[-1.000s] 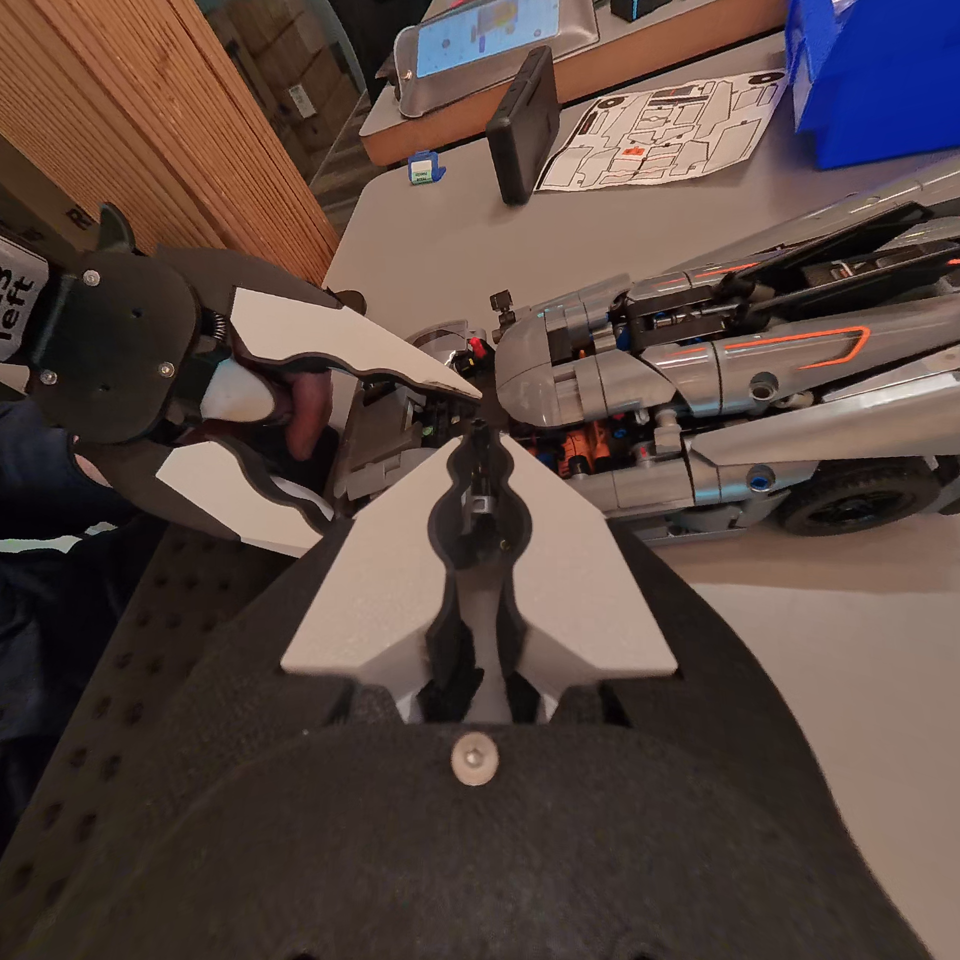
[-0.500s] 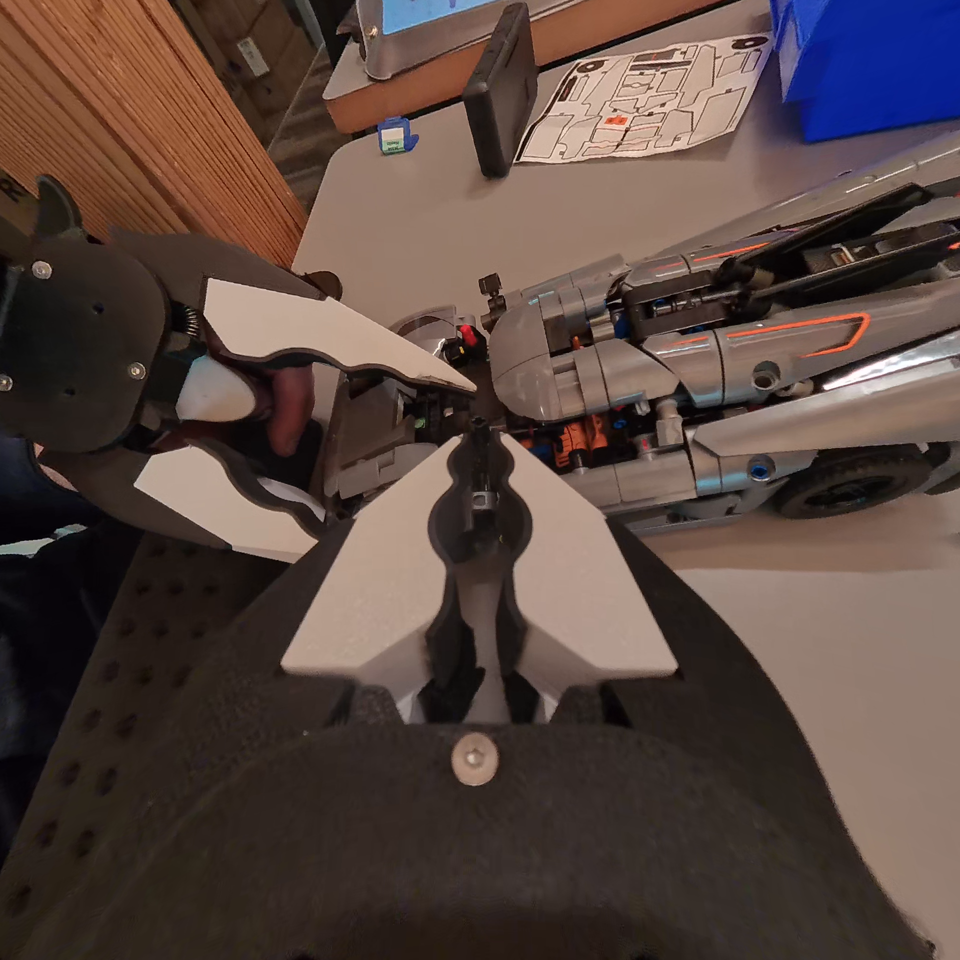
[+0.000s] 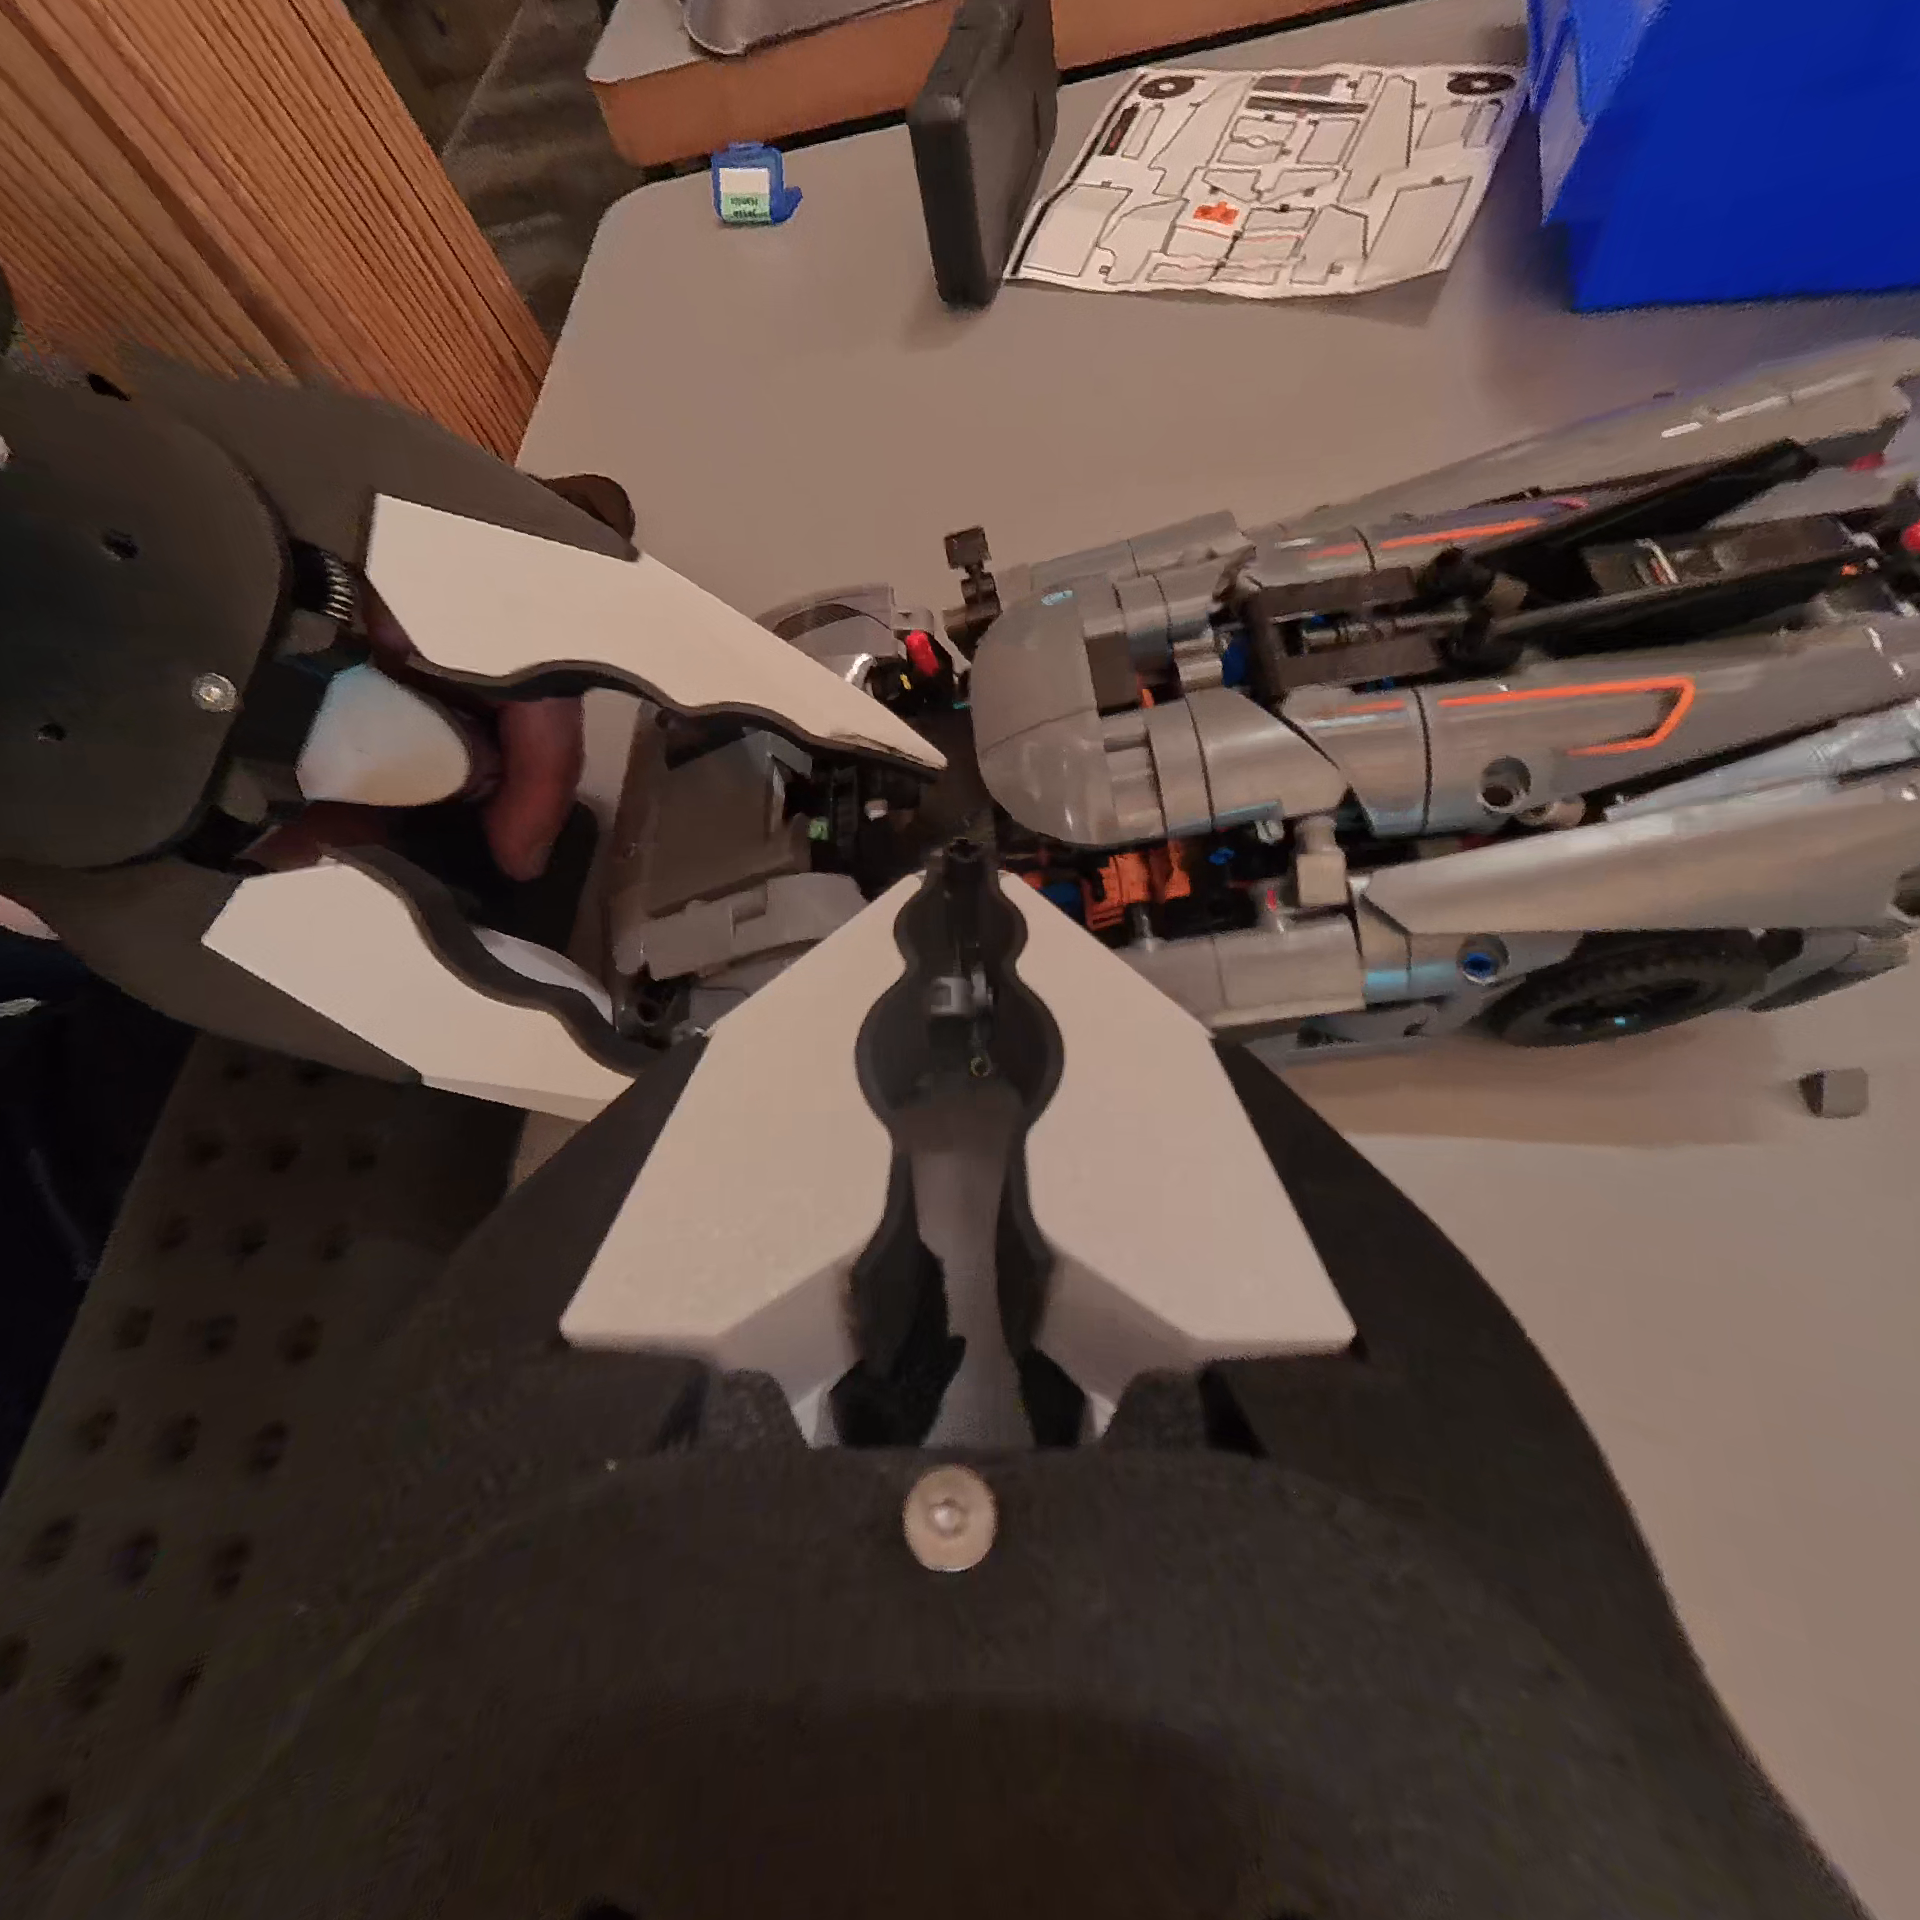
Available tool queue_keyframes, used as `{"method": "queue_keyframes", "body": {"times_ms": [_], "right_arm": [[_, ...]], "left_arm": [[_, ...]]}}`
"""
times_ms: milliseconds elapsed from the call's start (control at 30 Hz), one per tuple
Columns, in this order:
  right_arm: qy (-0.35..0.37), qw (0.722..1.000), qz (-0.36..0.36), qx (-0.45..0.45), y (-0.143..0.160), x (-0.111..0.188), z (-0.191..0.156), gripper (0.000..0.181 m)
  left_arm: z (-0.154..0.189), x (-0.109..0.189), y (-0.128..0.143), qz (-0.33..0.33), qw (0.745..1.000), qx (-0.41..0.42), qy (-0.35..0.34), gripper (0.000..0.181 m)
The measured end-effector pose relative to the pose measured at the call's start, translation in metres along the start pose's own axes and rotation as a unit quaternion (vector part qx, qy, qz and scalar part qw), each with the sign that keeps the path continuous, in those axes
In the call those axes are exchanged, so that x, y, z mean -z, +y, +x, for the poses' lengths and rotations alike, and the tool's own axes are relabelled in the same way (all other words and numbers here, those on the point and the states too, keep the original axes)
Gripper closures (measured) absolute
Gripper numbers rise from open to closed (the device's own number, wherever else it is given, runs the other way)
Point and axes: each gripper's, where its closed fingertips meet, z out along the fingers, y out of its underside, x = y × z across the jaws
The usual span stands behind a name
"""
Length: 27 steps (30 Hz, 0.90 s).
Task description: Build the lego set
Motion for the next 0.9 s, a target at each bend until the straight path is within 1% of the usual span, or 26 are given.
{"method": "queue_keyframes", "body": {"times_ms": [133,200,233,300,400,467,533,600,700,733,800,900], "right_arm": [[-0.009,1.000,0.001,-0.002,-0.002,0.005,-0.001,0.173],[-0.002,1.000,0.015,0.004,-0.010,0.011,-0.001,0.167],[-0.006,1.000,0.018,0.004,-0.013,0.013,-0.003,0.166],[-0.002,1.000,0.008,0.014,-0.011,0.014,-0.004,0.168],[0.003,1.000,-0.012,0.016,-0.003,0.011,-0.002,0.167],[0.009,1.000,-0.017,0.023,-0.002,0.007,-0.003,0.167],[0.018,0.999,-0.020,0.037,-0.003,0.004,-0.005,0.171],[0.028,0.998,-0.030,0.052,-0.003,0.004,-0.004,0.181],[0.027,0.998,-0.029,0.051,-0.004,0.005,-0.005,0.180],[0.031,0.998,-0.029,0.052,-0.006,0.008,-0.004,0.177],[0.042,0.997,-0.023,0.060,-0.015,0.020,-0.004,0.177],[0.076,0.994,-0.023,0.081,-0.034,0.057,-0.007,0.174]], "left_arm": [[-0.003,0.000,0.000,0.004,1.000,0.014,0.004,0.097],[-0.005,0.004,-0.005,0.024,1.000,0.015,0.004,0.096],[-0.007,0.008,-0.009,0.039,0.999,0.018,0.002,0.096],[-0.011,0.017,-0.016,0.068,0.997,0.035,0.002,0.096],[-0.021,0.033,-0.016,0.079,0.995,0.051,-0.011,0.095],[-0.028,0.042,-0.008,0.074,0.994,0.073,-0.012,0.093],[-0.034,0.047,0.005,0.053,0.994,0.094,-0.008,0.090],[-0.037,0.050,0.017,0.035,0.993,0.116,0.002,0.090],[-0.034,0.049,0.035,0.001,0.989,0.144,0.026,0.090],[-0.032,0.048,0.041,-0.009,0.988,0.150,0.032,0.090],[-0.028,0.048,0.042,-0.004,0.984,0.172,0.052,0.092],[-0.026,0.046,0.043,-0.005,0.982,0.179,0.057,0.091]]}}
